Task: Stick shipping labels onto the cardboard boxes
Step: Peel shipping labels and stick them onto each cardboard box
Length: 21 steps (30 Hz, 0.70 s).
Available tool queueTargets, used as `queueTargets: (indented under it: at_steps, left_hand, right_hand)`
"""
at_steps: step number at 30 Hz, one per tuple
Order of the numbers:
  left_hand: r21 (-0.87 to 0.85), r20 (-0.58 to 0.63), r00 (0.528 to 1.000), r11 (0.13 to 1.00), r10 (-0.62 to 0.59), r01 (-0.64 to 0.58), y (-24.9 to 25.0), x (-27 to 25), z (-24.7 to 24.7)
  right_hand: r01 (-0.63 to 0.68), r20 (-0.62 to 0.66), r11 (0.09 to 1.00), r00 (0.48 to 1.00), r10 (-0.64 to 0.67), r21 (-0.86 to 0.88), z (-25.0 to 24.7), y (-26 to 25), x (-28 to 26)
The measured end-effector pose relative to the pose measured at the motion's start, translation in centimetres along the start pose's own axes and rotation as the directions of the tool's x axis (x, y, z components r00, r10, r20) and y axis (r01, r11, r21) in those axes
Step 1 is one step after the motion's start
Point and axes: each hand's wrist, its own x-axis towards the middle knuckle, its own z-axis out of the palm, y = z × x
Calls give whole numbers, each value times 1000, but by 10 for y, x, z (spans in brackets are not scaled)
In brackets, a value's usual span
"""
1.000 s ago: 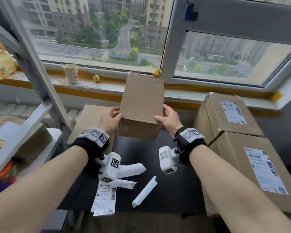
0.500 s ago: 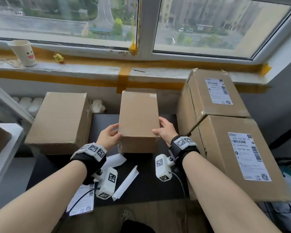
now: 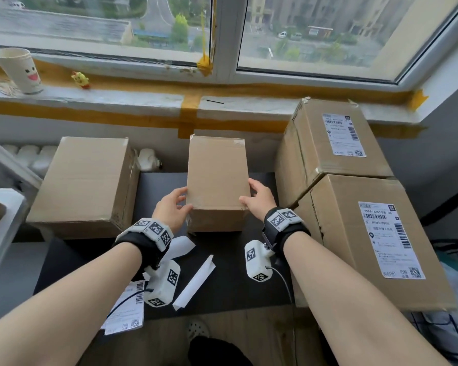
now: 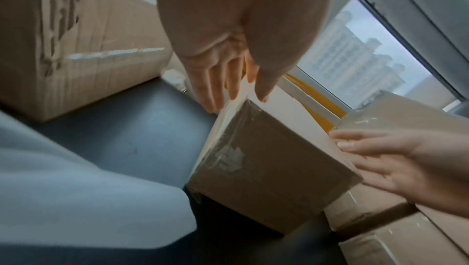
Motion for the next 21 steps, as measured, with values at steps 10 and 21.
queueTargets:
  at_steps: [10, 21]
  left_hand:
    - [575, 70, 980, 796, 186, -192, -2, -54, -42]
    - [657, 120, 981, 728, 154, -194, -92, -139, -73]
  right_hand:
    - [248, 111, 818, 968, -223, -519, 25, -28, -61]
    - [412, 343, 758, 902, -261, -507, 133, -24, -146]
